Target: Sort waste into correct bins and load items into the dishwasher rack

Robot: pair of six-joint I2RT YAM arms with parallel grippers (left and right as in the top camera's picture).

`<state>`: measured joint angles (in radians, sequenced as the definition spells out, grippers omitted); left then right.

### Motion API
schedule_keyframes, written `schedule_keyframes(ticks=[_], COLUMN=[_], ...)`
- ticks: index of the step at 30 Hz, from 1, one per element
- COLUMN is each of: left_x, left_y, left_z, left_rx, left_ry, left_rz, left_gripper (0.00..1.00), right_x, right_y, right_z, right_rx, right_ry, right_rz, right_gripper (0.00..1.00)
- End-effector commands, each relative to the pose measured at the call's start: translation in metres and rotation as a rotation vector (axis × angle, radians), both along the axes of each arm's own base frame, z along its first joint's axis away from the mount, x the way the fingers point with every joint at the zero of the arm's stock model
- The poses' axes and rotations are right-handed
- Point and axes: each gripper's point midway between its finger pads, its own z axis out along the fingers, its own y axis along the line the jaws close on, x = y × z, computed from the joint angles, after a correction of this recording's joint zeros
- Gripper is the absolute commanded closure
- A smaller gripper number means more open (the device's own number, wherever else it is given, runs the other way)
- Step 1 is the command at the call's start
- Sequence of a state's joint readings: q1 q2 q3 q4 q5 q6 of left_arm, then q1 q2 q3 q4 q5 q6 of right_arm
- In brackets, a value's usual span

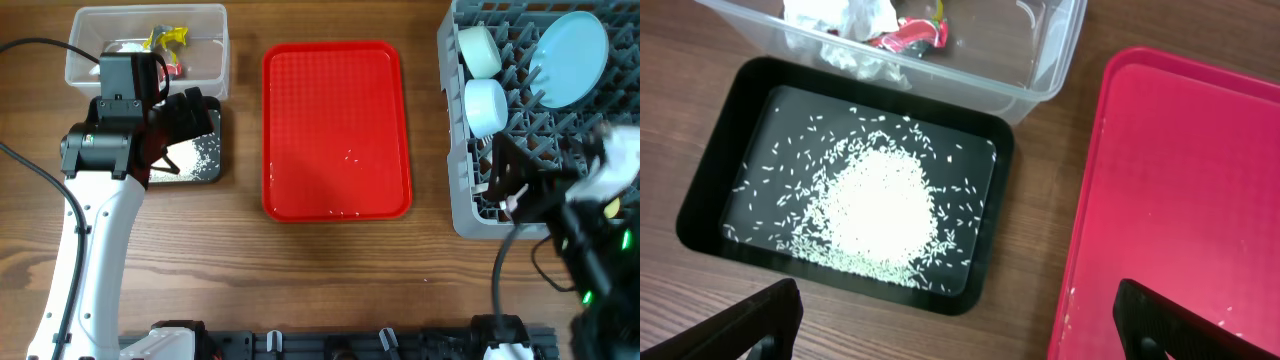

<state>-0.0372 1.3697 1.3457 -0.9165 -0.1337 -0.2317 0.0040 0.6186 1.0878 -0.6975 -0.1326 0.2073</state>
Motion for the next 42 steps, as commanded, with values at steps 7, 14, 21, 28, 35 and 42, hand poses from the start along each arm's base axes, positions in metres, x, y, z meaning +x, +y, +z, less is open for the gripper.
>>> schedule_keyframes(ticks=[7,14,21,28,35,42], left_x=[0.001,0.001,0.001,0.001,0.001,0.001], left_y=[0.002,0.002,0.002,0.002,0.002,0.002], left_z=[0.001,0.001,0.001,0.001,0.001,0.001], left_rx=[-0.006,-0.006,-0.006,-0.006,-0.006,-0.006], left_ry=[-0.005,-0.005,-0.005,-0.005,-0.005,-0.005], left_rz=[0.016,0.016,0.016,0.016,0.016,0.016], left_gripper=[0.0,0.0,0.0,0.0,0.0,0.0], right_x=[0.002,0.002,0.004,0.011,0.012,0.012], right_y=[-0.006,-0.006,-0.006,-0.006,-0.006,-0.006], right_z=[-0.136,-0.195,-0.21,-0.179,-0.2,-0.2], right_rx=[-0.012,0.001,-0.003,0.004,0.002,0.002], right_ry=[-0.146,-0.137,-0.112,-0.317,-0.232,-0.232], right_rz=[-0.032,-0.034,-0.034,-0.032,-0.033,-0.033], right_gripper=[0.0,0.0,0.0,0.0,0.0,0.0])
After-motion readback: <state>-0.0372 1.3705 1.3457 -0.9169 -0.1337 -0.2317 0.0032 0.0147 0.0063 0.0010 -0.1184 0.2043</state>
